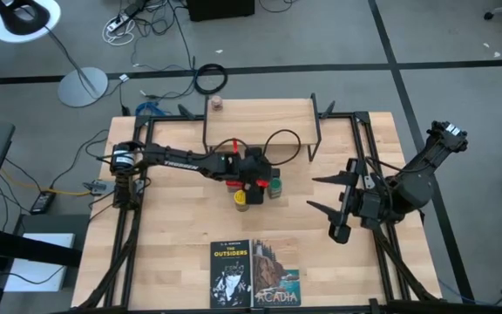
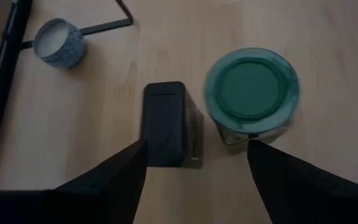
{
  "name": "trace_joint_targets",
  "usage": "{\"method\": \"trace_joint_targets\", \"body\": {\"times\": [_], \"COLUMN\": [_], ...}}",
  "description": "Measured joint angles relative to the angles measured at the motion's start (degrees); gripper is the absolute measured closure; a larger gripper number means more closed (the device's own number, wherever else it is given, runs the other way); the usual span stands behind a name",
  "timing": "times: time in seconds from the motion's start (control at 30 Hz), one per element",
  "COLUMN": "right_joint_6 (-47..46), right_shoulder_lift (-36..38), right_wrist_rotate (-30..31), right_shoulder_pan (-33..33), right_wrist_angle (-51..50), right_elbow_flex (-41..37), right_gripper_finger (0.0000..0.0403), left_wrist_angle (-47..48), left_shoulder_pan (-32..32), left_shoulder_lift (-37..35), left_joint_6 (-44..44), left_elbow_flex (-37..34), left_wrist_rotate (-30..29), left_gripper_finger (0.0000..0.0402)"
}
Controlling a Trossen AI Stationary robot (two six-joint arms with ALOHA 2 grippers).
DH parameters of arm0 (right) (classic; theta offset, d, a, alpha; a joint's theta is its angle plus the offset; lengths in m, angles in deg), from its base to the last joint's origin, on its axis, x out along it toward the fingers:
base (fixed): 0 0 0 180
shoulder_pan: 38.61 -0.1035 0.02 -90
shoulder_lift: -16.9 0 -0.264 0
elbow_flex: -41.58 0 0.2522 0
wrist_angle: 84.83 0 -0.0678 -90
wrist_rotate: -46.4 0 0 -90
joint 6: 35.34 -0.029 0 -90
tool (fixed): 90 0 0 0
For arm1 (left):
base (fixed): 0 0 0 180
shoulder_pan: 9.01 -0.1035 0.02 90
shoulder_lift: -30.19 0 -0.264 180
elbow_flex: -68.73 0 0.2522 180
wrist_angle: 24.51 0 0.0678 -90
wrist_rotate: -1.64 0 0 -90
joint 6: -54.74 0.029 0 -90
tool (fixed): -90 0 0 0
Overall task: Shelf spices
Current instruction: Put the black seasoning can on the shelf
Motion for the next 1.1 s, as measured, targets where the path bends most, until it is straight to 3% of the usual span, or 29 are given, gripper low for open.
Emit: {"method": "trace_joint_targets", "body": {"times": [0.47, 1.1], "right_joint_6": [5.7, 8.5], "right_shoulder_lift": [0.0, 0.1], "right_wrist_rotate": [-2.2, -2.3], "right_shoulder_pan": [0.3, 0.4], "right_wrist_angle": [1.0, -1.1], "right_elbow_flex": [0.0, 0.0], "right_gripper_finger": [0.0165, 0.0165], "left_wrist_angle": [-0.4, -3.9], "left_shoulder_pan": [-0.7, -1.0], "left_shoulder_lift": [0.3, 3.4], "left_joint_6": [-3.9, 0.0], "left_elbow_flex": [0.0, 0.0], "left_wrist_rotate": [-5.5, -1.6], "left_gripper_finger": [0.0121, 0.0122]}}
